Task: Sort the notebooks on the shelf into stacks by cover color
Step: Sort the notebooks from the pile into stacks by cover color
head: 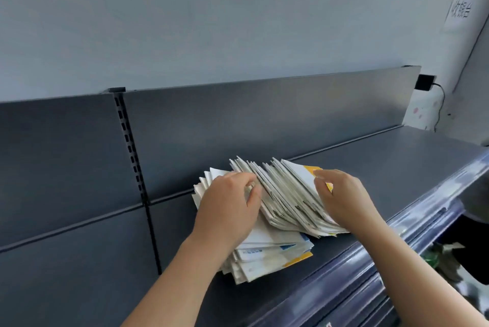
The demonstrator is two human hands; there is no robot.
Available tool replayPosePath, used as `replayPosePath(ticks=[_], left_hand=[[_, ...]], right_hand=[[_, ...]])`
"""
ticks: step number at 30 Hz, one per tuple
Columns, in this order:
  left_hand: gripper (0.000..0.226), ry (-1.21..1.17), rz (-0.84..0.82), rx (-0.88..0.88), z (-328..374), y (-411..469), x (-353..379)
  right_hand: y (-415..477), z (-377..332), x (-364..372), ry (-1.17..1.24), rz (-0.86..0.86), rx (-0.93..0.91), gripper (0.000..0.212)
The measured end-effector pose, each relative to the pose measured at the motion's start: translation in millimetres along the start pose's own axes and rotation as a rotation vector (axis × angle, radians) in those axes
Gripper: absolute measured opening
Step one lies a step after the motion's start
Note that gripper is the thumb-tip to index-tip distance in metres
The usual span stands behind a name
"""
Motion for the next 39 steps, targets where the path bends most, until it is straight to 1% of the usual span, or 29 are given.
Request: replayPosePath(ticks=[3, 5, 7, 10, 12, 14, 16, 19, 21, 23, 24, 25, 28, 30, 33, 35, 37, 39], left_hand=[[0.022, -0.001, 0.052, -0.055, 19, 21, 22], [0.023, 0.024, 0.076, -0.085, 30, 32, 37], [0.024, 0.064, 0.081, -0.112, 39, 41, 51], [0.025, 0.121, 0.028, -0.183, 49, 48, 72], [0.025, 0.209, -0.007, -0.246, 55, 50, 84], [0.032, 0.345, -0.041, -0.285, 59, 52, 92], [0.041, 0.475, -0.092, -0.297, 64, 55, 99], [0.039, 0.593, -0.125, -0.329, 72, 60, 107], [0.027, 0.577, -0.094, -0.377, 73, 61, 110], [0.013, 0.547, -0.049, -0.413, 73, 62, 111], [0.01, 0.54, -0.024, -0.422, 74, 61, 112], [0.01, 0.531, 0.004, -0.432, 75, 62, 112], [0.023, 0.477, 0.085, -0.458, 79, 62, 115], [0.027, 0.429, 0.088, -0.473, 80, 60, 118], [0.035, 0.233, 0.05, -0.561, 71, 55, 126], [0.033, 0.163, 0.032, -0.606, 64, 53, 127], [0.024, 0.151, 0.012, -0.625, 61, 52, 127], [0.022, 0.129, 0.005, -0.635, 61, 51, 126]], right_hand=[[37, 35, 2, -0.131, -0.155, 0.014, 0.033], [55, 58, 5, -0.169, -0.262, 0.047, 0.031], [65, 75, 11, -0.179, -0.35, 0.023, 0.025], [70, 87, 18, -0.077, -0.386, -0.07, 0.022], [68, 85, 15, 0.02, -0.425, -0.132, 0.029], [63, 82, 12, 0.098, -0.488, -0.159, 0.036], [62, 81, 13, 0.128, -0.553, -0.194, 0.038], [67, 89, 12, 0.17, -0.616, -0.186, 0.039], [75, 100, 8, 0.183, -0.568, -0.134, 0.039], [83, 113, 4, 0.136, -0.487, -0.075, 0.037], [86, 119, 3, 0.11, -0.474, -0.049, 0.037], [87, 124, 4, 0.087, -0.484, -0.038, 0.038], [86, 128, 7, 0.061, -0.518, -0.077, 0.032], [84, 125, 7, 0.085, -0.515, -0.103, 0.031], [81, 121, 9, 0.16, -0.531, -0.109, 0.037], [78, 119, 8, 0.209, -0.531, -0.102, 0.038], [76, 120, 9, 0.234, -0.516, -0.105, 0.038], [75, 120, 8, 0.26, -0.494, -0.093, 0.038]])
Point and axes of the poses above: each hand's wrist, its own y-axis towards the middle knuckle, its own x-axis out of the palm, z = x × y, the point moved 2 cm from there along y, towards the middle knuckle, and after that the axes turned 7 degrees about x, right-handed, at the moved point
